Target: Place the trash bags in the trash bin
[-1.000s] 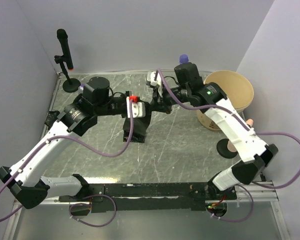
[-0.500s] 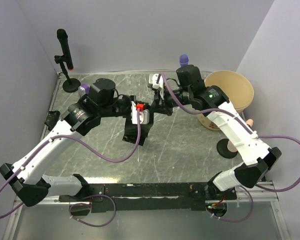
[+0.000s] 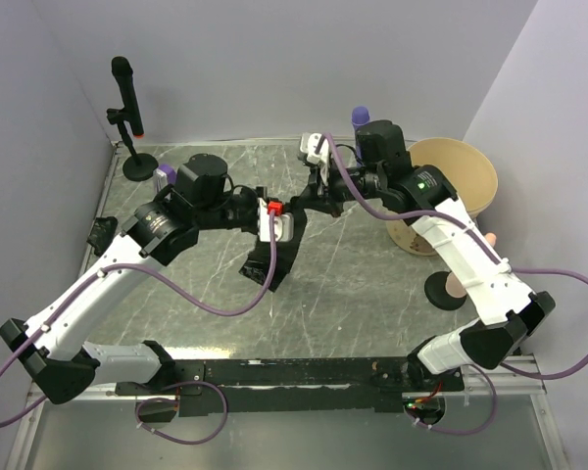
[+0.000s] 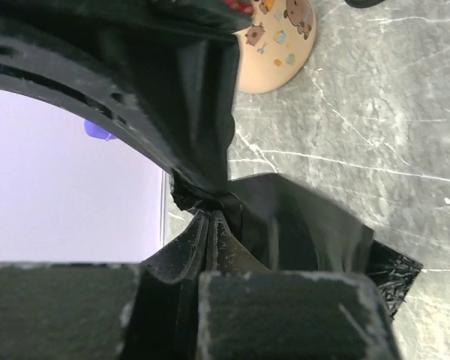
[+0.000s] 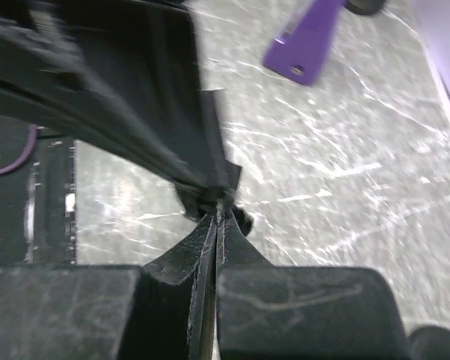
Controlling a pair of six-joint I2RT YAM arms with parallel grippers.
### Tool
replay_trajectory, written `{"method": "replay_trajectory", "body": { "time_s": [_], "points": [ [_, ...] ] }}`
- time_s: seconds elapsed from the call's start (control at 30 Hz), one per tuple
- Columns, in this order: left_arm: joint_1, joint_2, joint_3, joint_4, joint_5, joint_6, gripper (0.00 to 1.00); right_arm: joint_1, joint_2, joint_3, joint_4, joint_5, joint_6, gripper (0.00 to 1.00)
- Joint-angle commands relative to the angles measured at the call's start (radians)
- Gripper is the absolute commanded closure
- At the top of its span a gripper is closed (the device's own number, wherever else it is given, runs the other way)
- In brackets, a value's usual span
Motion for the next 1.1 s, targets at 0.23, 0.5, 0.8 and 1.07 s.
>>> {"method": "replay_trajectory", "body": {
  "time_s": [0.23, 0.5, 0.8, 1.07],
  "points": [
    [-0.001, 0.038, 0.089, 0.022, 0.023, -0.022, 0.99, 0.044, -0.035, 0.022, -0.009, -0.158, -0.013, 1.00],
    [-0.004, -0.008, 0.050, -0.054, -0.006, 0.173, 0.99, 0.010, 0.029, 0.044, -0.001, 0.089, 0.030, 1.00],
    [-0.004, 0.019, 0.055, 0.084, -0.024, 0.200, 0.99, 0.030, 0.021, 0.097, -0.014, -0.083, 0.023, 1.00],
    [-0.011, -0.028, -0.005, 0.006, 0.003, 0.207, 0.99, -0.019, 0.066, 0.151, 0.044, 0.107, 0.072, 1.00]
  ]
}}
